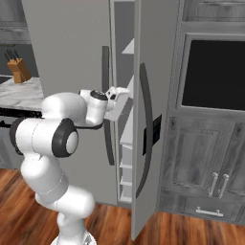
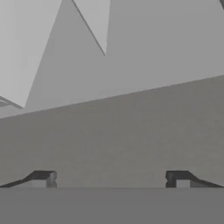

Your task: Take the donuts from the fridge and place them on the empty tray on the dining counter.

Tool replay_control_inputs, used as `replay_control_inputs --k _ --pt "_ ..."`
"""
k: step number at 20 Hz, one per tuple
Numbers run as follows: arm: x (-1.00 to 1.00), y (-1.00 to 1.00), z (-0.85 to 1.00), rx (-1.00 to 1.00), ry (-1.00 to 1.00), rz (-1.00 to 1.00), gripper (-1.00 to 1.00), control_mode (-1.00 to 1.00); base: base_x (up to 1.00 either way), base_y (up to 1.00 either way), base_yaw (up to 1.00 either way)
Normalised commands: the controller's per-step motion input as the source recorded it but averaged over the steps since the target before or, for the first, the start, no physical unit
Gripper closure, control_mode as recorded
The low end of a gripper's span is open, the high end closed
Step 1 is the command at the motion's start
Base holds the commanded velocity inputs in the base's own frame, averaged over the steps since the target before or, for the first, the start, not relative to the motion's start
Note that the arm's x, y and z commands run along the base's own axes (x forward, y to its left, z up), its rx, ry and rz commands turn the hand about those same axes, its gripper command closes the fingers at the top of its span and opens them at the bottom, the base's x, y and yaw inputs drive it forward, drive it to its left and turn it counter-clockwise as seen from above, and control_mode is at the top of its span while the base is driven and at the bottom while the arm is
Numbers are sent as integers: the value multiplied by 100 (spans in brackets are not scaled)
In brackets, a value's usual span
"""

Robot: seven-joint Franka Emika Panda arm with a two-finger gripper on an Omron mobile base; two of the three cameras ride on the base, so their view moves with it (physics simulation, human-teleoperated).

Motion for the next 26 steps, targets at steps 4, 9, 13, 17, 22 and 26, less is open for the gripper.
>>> replay_control_inputs --k 4,9,13,17,22,26 --pt "-8 -54 0 -2 0 -13 -100 -100 0 0 0" --pt "-37 -100 -7 0 0 -24 -100 -100 0 0 0" --pt "-44 -100 -3 0 0 -20 -100 -100 0 0 0" --pt "-73 -100 -8 1 -1 -21 -100 -100 0 0 0" --pt "-56 -68 -2 2 -3 -8 -100 -100 0 0 0" --pt "-39 -1 0 3 -7 1 -100 -100 0 0 0"
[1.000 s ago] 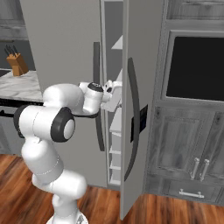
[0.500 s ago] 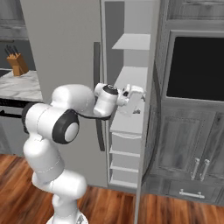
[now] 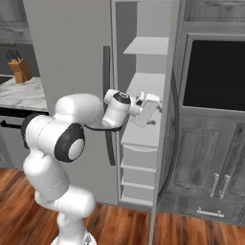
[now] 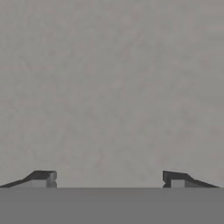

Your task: Take the donuts from the fridge and place them on the empty tray on the dining counter.

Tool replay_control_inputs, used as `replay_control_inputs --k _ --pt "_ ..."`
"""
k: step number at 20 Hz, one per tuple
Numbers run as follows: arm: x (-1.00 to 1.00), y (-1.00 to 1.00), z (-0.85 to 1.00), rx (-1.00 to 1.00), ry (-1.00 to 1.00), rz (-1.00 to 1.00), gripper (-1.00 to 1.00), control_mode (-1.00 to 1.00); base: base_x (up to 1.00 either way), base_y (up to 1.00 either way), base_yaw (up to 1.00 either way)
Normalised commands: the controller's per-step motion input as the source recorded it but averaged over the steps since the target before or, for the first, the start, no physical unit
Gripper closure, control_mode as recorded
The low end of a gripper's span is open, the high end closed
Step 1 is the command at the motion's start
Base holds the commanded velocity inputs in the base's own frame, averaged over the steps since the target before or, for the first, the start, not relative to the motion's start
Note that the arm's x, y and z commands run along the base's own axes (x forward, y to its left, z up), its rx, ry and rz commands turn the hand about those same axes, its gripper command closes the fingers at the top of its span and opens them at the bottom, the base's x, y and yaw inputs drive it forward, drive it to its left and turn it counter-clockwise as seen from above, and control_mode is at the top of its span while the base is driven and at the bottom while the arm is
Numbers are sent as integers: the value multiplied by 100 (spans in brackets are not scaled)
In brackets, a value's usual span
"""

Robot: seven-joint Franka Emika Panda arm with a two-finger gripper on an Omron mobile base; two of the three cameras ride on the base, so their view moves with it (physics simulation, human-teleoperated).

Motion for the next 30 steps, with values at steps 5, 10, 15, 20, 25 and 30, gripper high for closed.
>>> replay_control_inputs --k 5,10,15,20,25,30 --pt "-48 69 31 13 -37 1 -100 -100 0 0 0" --pt "-53 98 19 17 -44 0 -100 -100 0 0 0" --pt "-70 80 19 20 -30 11 -100 -100 0 0 0" --pt "-49 74 12 18 -12 30 -100 -100 0 0 0" --pt "-19 75 10 10 0 41 -100 -100 0 0 0" --pt "-2 67 32 19 0 36 -100 -100 0 0 0"
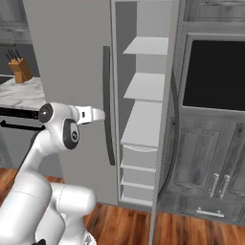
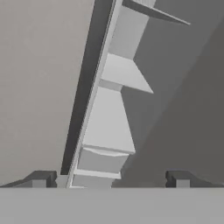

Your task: Take the donuts from the fridge and place them on the empty tray on the dining counter.

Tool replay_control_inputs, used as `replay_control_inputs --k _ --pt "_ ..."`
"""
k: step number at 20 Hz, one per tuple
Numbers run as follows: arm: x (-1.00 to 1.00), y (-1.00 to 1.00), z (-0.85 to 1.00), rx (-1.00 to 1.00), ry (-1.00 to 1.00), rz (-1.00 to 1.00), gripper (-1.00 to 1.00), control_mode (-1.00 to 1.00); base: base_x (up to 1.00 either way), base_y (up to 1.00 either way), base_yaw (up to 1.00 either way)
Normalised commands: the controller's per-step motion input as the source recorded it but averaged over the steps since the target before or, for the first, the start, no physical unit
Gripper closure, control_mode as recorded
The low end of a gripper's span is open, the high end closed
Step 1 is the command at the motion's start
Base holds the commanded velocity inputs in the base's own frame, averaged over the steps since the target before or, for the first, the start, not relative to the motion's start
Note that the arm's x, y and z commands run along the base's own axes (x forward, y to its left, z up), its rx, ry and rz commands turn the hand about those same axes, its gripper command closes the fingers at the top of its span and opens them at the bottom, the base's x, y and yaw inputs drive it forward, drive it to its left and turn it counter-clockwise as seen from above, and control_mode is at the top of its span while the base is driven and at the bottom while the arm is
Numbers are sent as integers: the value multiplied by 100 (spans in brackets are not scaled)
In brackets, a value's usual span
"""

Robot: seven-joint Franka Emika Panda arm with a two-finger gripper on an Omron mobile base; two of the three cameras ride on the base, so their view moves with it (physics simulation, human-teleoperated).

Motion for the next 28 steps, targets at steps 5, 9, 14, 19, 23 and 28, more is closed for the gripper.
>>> replay_control_inputs --k 5,9,14,19,23,28 --pt "0 44 54 27 -1 11 -100 -100 0 0 0" --pt "4 18 57 27 -10 0 -100 -100 0 0 0" --pt "1 -7 33 6 1 -2 -100 -100 0 0 0" --pt "27 -22 7 0 16 -2 -100 -100 0 0 0" --pt "61 -2 0 0 20 0 -100 -100 0 0 0" --pt "68 0 -4 0 6 0 -100 -100 0 0 0"
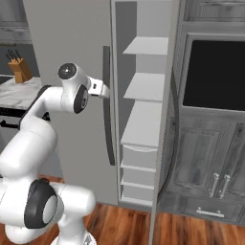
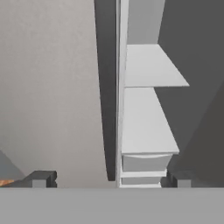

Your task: Take the donuts from the fridge and place them on the empty tray on the dining counter.

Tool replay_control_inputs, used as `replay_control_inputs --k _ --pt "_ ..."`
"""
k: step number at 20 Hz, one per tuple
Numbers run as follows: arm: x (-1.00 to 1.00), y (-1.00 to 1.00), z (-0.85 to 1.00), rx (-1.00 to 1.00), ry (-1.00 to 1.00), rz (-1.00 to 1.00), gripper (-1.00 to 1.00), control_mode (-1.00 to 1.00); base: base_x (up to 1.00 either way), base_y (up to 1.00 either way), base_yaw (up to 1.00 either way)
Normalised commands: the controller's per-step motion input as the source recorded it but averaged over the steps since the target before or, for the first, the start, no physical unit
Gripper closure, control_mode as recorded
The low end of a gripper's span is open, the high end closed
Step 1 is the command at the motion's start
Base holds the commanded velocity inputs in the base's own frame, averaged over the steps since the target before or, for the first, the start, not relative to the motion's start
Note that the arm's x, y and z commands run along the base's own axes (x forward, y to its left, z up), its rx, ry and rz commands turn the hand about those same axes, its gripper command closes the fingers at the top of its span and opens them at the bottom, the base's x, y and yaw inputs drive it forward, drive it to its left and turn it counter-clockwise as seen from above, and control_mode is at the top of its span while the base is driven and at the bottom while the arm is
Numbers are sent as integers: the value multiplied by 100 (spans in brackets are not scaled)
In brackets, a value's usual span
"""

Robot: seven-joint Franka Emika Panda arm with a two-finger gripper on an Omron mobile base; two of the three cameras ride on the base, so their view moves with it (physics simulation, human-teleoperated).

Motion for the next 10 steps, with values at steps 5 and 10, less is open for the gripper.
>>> replay_control_inputs --k 5,10 --pt "41 0 -30 0 -31 0 -100 -100 0 0 0" --pt "39 0 -28 0 -35 0 -100 -100 0 0 0"
